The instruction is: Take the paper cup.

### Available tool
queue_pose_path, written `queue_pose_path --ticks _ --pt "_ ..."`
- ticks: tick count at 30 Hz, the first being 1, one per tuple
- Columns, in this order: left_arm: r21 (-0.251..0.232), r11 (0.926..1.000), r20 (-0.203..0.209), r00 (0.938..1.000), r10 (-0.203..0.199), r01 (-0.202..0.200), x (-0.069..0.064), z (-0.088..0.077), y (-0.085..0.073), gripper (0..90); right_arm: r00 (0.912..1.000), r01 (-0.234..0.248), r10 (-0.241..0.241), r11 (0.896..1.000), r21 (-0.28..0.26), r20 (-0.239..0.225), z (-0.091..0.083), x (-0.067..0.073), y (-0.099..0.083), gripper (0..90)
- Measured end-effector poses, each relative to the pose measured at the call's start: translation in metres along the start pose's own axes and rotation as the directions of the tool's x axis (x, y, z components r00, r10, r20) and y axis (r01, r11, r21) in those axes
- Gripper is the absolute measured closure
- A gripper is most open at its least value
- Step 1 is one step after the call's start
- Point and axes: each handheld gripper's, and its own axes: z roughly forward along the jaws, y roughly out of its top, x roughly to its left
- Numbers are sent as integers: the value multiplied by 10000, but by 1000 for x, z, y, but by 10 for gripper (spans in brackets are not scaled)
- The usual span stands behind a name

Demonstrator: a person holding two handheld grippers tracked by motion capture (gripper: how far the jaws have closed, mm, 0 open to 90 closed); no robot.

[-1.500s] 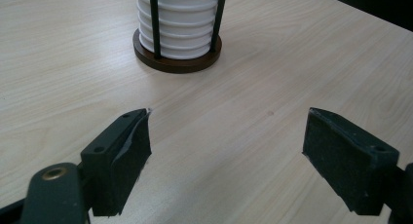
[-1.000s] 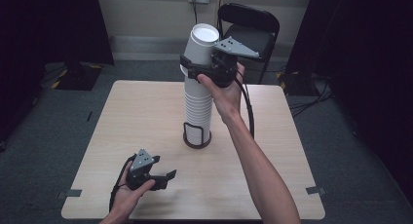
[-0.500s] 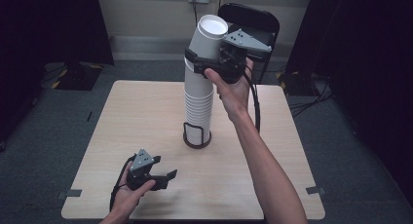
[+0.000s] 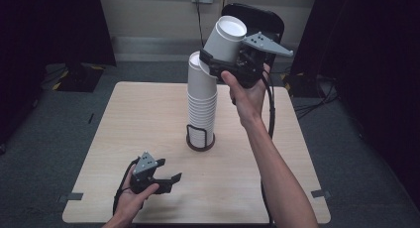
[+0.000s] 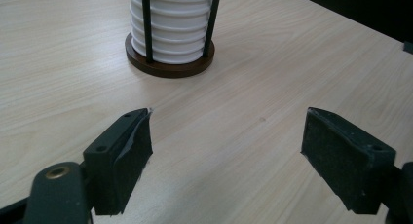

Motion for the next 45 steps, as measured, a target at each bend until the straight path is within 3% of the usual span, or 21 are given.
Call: queue_pose_path --ticks 10,16,18,22,24,27,30,31,33,37,40,45 --pt "-235 9997 -114 9999 46 -49 -2 1 0 184 9989 -233 227 9996 165 406 -27 -9 -4 140" --pt "-385 9992 -123 9999 82 -87 -5 2 0 184 9972 -501 479 9980 373 576 -48 -19 -18 141" --pt "-425 9978 -452 9977 497 -516 -6 3 1 184 9966 -586 555 9970 504 603 -51 -22 -23 140" --pt "-486 9981 -401 9986 359 -379 -8 5 4 180 9949 -825 785 9945 647 634 -56 -26 -37 141" --pt "-340 9970 -460 9966 677 -693 -12 7 7 181 9940 -959 911 9921 809 611 -56 -28 -45 141" --pt "-290 9960 -337 9959 838 -848 -14 8 11 180 9932 -1097 1050 9887 1027 498 -58 -30 -57 141" --pt "-565 9939 -159 9955 935 -943 -13 6 22 180 9926 -1127 1064 9866 1177 582 -60 -30 -65 142" --pt "-625 9917 -168 9936 1113 -1121 -13 5 33 192 9921 -1193 1127 9831 1387 542 -62 -31 -72 142" --pt "-719 9901 -153 9926 1201 -1209 -15 4 38 191 9916 -1241 1170 9800 1558 544 -64 -32 -79 142" --pt "-1195 9743 -391 9815 1873 -1907 -23 6 54 188 9863 -1635 1570 9716 1708 512 -67 -35 -92 142" --pt "-1404 9726 -376 9826 1820 -1855 -27 10 56 174 9836 -1796 1725 9636 1980 527 -70 -37 -107 142" --pt "-1481 9752 -489 9861 1586 -1642 -32 19 46 172 9781 -2082 2030 9513 2273 461 -74 -35 -126 142"
